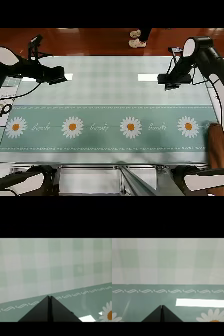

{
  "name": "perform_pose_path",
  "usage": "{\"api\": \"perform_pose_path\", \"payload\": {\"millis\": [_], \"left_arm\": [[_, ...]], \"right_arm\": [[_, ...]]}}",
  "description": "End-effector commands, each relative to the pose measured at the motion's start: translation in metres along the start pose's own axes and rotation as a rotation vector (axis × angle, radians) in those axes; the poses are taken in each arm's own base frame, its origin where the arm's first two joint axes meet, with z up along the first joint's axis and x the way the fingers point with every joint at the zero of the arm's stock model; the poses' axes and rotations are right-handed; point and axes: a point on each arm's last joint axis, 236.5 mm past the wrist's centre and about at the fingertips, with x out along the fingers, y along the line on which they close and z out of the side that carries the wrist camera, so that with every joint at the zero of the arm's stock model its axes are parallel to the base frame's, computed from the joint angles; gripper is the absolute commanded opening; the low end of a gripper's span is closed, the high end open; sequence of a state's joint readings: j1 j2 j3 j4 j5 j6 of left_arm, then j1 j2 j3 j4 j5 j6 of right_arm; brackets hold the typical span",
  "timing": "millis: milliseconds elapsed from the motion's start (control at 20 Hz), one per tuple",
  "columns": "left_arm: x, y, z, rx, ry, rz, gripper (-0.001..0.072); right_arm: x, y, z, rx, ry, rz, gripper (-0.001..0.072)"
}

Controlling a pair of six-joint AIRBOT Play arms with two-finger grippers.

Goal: Fold the shirts.

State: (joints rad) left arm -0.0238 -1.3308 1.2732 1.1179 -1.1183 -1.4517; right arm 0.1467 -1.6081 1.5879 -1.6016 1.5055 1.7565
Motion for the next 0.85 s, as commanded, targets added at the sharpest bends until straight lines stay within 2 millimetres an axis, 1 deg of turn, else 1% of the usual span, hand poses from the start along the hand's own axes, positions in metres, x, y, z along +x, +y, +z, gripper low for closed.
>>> {"api": "perform_pose_path", "payload": {"millis": [0, 50, 150, 200, 800], "left_arm": [[0.006, 0.008, -0.014, 0.023, 0.069, 0.031, 0.0026], [0.005, 0.017, -0.017, 0.019, 0.084, 0.074, 0.0025], [0.002, 0.05, -0.023, -0.037, 0.104, 0.221, 0.0025], [0.0, 0.062, -0.024, -0.065, 0.104, 0.271, 0.0025], [0.0, 0.064, -0.028, -0.076, 0.121, 0.277, 0.0026]], "right_arm": [[0.006, 0.0, -0.002, 0.004, 0.017, -0.032, 0.0022], [0.006, 0.0, -0.002, 0.004, 0.017, -0.032, 0.0022], [0.006, 0.0, -0.002, 0.004, 0.016, -0.033, 0.0022], [0.006, 0.0, -0.002, 0.004, 0.016, -0.033, 0.0022], [0.006, 0.0, -0.002, 0.004, 0.016, -0.033, 0.0022]]}}
